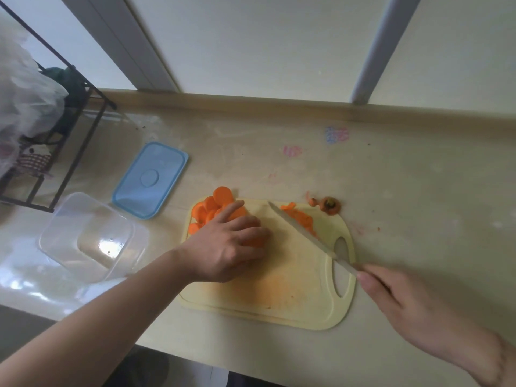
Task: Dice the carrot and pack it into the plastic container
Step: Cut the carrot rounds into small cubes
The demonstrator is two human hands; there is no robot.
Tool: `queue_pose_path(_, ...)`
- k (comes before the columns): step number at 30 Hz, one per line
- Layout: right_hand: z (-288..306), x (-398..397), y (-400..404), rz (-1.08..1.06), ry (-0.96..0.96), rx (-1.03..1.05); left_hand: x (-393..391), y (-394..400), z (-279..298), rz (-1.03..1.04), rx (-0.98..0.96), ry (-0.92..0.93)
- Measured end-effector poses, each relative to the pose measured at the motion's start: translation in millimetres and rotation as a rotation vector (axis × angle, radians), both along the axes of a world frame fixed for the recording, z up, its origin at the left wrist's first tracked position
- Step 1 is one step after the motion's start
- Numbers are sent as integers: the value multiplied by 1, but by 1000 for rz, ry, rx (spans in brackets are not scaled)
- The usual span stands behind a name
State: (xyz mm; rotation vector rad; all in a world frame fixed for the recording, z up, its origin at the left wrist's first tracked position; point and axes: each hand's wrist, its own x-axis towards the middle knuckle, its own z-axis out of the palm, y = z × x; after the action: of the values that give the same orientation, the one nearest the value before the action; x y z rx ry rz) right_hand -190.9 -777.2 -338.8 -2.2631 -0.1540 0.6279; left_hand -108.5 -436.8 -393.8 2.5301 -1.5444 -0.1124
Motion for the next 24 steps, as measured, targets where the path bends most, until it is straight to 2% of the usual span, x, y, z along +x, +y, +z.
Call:
queue_pose_path(3, 5, -14, 1, 66, -90, -121, -11, -2, 4, 61, -267, -46)
queue_pose_path(6, 4, -23, -3, 91, -220, -257, -30, -12, 18, 303, -606, -11)
queue_pose_path(8, 3, -25, -4, 115, -314, -338, -34, -31, 30, 445, -679, 45)
queue_pose_path(10, 4, -25, -3, 147, -352, -373, -29, -48, 42, 498, -622, 121)
queue_pose_path(12, 4, -22, -3, 209, -383, -406, -22, -58, 50, 435, -519, 167)
queue_pose_path(15, 5, -17, -4, 279, -437, -478, -19, -81, 53, 315, -220, 224)
queue_pose_path(17, 5, -15, -4, 298, -513, -496, -20, -102, 48, 300, -90, 264)
queue_pose_path(21, 7, -12, -2, 322, -588, -528, -14, -121, 34, 392, 36, 288)
queue_pose_path(24, 8, -9, -2, 335, -556, -534, -12, -123, 28, 439, 110, 274)
